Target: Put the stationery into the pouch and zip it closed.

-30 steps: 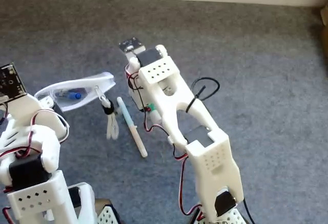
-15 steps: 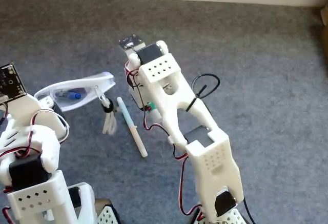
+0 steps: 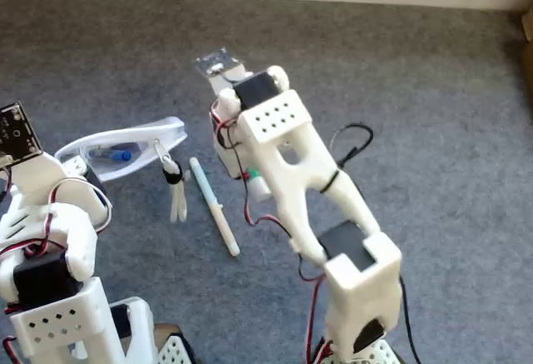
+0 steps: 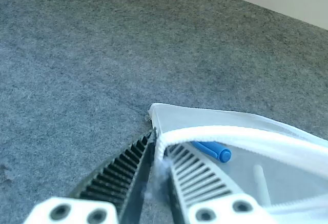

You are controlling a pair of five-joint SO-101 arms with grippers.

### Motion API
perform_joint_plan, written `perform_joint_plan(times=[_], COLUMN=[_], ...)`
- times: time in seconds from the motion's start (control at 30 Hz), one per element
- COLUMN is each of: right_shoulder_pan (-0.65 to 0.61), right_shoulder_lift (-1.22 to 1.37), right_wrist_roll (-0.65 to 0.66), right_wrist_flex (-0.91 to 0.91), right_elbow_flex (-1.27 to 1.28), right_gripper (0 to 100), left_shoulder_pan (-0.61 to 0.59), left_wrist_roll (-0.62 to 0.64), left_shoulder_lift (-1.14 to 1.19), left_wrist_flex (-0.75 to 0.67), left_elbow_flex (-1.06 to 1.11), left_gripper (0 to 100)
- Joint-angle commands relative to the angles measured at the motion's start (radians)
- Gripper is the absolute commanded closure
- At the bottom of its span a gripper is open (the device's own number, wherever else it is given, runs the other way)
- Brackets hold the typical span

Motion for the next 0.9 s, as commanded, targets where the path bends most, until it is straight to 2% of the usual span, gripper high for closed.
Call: perform_joint_plan(times=[0.0, 0.3, 0.87], right_shoulder_pan=[-0.016, -0.044, -0.044], right_shoulder_lift=[-0.180, -0.437, -0.757], right_wrist_roll=[0.005, 0.005, 0.003], right_wrist_flex=[-0.101, -0.377, -0.642], right_elbow_flex=[0.101, 0.415, 0.690], right_gripper=[99.3, 99.3, 99.3], left_shoulder_pan=[0.030, 0.030, 0.030], left_wrist_roll=[-0.008, -0.008, -0.008], left_shoulder_lift=[0.010, 0.010, 0.010], left_wrist_flex=[-0.023, -0.023, -0.023], left_elbow_flex=[-0.050, -0.050, -0.050], left_gripper=[99, 99, 99])
